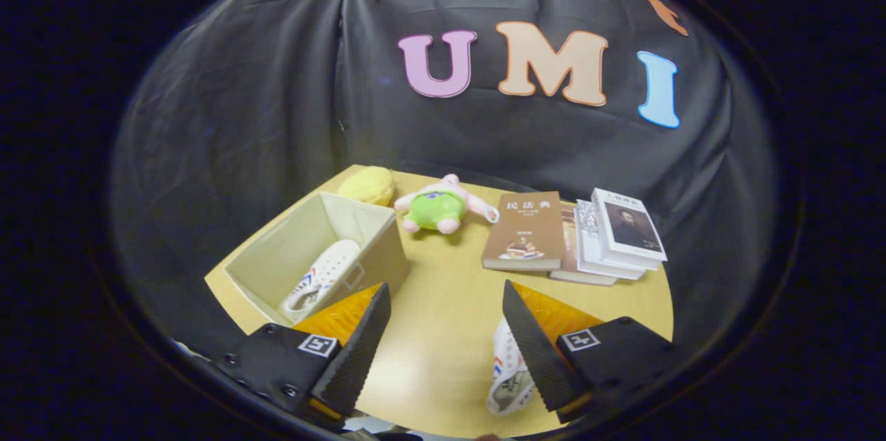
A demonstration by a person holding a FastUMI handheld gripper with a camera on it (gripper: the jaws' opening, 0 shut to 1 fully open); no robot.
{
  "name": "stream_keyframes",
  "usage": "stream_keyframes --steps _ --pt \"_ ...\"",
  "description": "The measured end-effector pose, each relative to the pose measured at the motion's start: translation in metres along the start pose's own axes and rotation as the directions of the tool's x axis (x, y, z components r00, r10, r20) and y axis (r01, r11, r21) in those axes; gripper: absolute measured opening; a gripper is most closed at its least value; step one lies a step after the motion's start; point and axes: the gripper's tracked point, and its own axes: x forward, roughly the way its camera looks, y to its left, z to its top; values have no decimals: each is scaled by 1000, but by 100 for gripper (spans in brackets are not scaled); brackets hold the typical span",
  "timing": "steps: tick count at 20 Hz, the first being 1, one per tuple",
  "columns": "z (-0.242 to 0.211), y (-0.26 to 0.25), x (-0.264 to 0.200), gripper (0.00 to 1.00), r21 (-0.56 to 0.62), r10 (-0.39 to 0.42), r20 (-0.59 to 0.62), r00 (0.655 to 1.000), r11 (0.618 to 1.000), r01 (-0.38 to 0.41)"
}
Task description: Open the storage box then place both shoes into the box .Put the left shoe in first, then the right shoe, with the right side of both shoes facing outward in a uniform manner.
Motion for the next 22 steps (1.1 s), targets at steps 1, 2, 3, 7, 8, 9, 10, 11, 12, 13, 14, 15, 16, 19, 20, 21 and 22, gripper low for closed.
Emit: stream_keyframes --steps 1,2,3,7,8,9,10,11,12,13,14,15,16,19,20,21,22 --pt "-9 -14 -2 100 -11 -11 -11 1000 1000 11" --pt "-19 -28 -2 100 -19 -24 -22 999 1000 24" --pt "-30 -43 -4 100 -23 -38 -36 999 999 37" --pt "-70 -92 0 100 -19 -74 -105 992 997 72" --pt "-82 -100 1 100 -17 -71 -131 989 997 70" --pt "-94 -105 3 100 -21 -61 -156 986 998 58" --pt "-105 -110 8 100 -28 -56 -176 983 998 52" --pt "-117 -117 14 100 -34 -55 -201 978 998 50" --pt "-131 -122 19 100 -35 -52 -230 972 998 45" --pt "-141 -126 23 100 -34 -47 -255 966 999 40" --pt "-151 -128 27 100 -33 -39 -282 959 999 31" --pt "-160 -130 31 100 -36 -34 -309 950 999 24" --pt "-170 -132 35 100 -44 -32 -333 942 999 18" --pt "-189 -131 48 100 -55 -8 -390 921 998 -14" --pt "-194 -131 51 100 -56 -5 -407 913 998 -20" --pt "-196 -130 53 100 -60 -4 -425 905 998 -24" --pt "-201 -129 56 100 -60 -4 -443 897 998 -26"
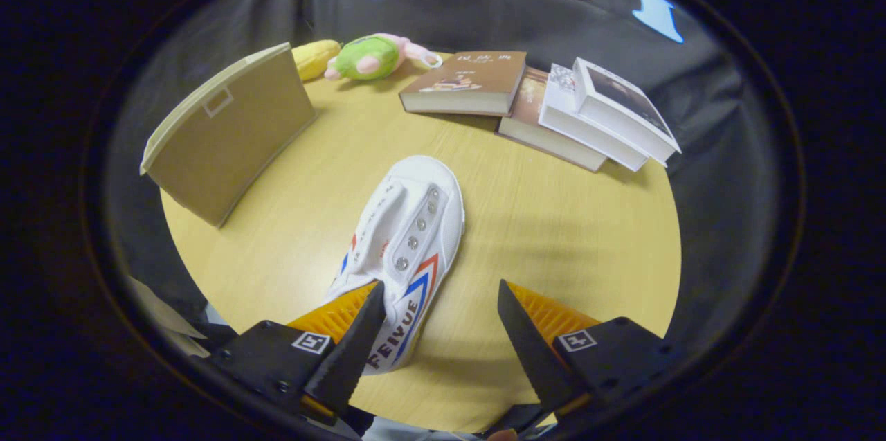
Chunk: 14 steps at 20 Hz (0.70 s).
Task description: Open the storage box then place both shoes into the box .Put the left shoe in first, then the right shoe, with the right side of both shoes facing outward in a uniform manner.
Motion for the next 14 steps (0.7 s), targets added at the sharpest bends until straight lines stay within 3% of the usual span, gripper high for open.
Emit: stream_keyframes --steps 3,5,9,14 --pt "-8 10 12 100 62 48 -49 998 997 -45" --pt "-7 20 10 70 171 81 -61 995 983 -69" --pt "-9 8 11 5 328 38 -91 995 945 -6" --pt "9 16 -4 3 571 88 -20 996 819 -61"
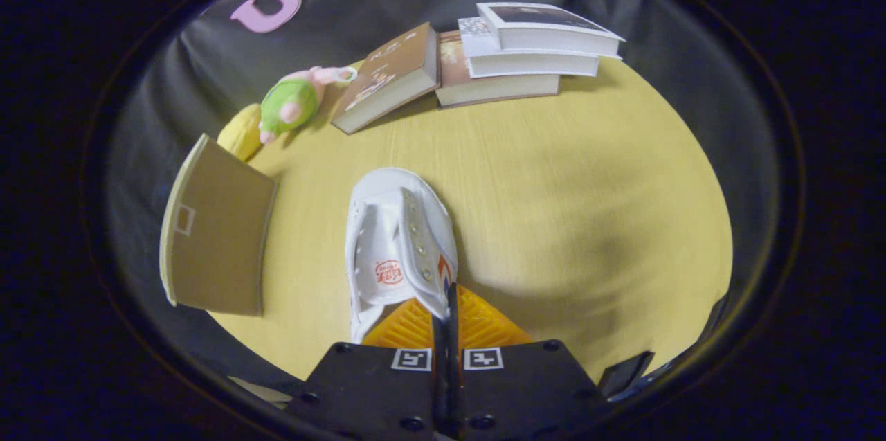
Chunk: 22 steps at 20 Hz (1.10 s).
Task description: Open the storage box then place both shoes into the box .Put the left shoe in first, then the right shoe, with the right side of both shoes facing outward in a uniform manner.
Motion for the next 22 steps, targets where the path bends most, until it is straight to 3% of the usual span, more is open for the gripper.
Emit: stream_keyframes --steps 3,6,10,14,17,19,22 --pt "9 19 -8 3 84 46 38 998 995 -49" --pt "-3 18 -3 3 89 1 5 1000 996 -1" --pt "-21 14 6 4 -28 -72 -38 997 997 71" --pt "-17 16 12 27 -65 -75 -79 994 995 70" --pt "-19 7 16 29 -68 -112 -125 986 992 104" --pt "-18 -13 27 28 -124 -204 -122 971 974 189" --pt "-22 6 23 22 -72 -107 -172 979 993 96"
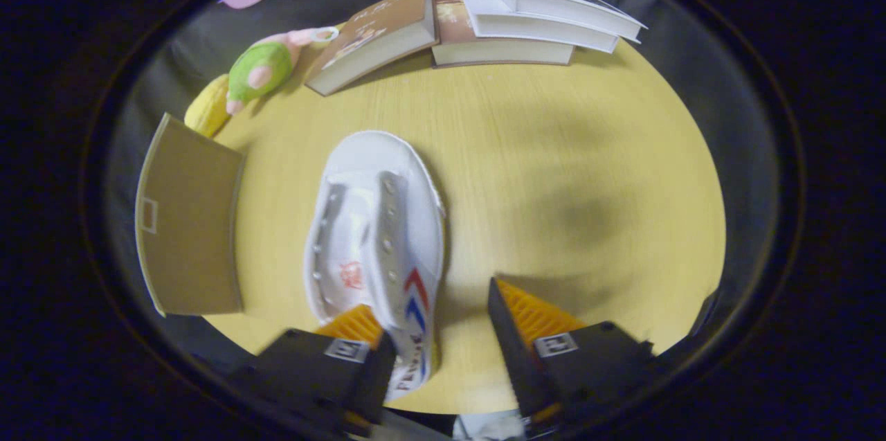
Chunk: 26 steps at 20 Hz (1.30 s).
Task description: Open the storage box then place both shoes into the box .Put the left shoe in first, then the right shoe, with the right side of both shoes facing outward in a uniform manner.
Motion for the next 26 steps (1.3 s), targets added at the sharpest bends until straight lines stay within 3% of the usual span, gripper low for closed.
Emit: stream_keyframes --steps 2,4,8,14,19,26 --pt "4 -3 2 17 -16 -13 37 999 1000 14" --pt "11 0 3 4 12 -7 128 992 1000 6" --pt "11 31 -10 3 110 123 168 978 984 -143" --pt "26 74 -52 3 134 164 175 971 973 -188" --pt "36 144 -92 3 200 293 198 936 922 -331" --pt "46 233 -130 3 151 361 231 904 904 -400"
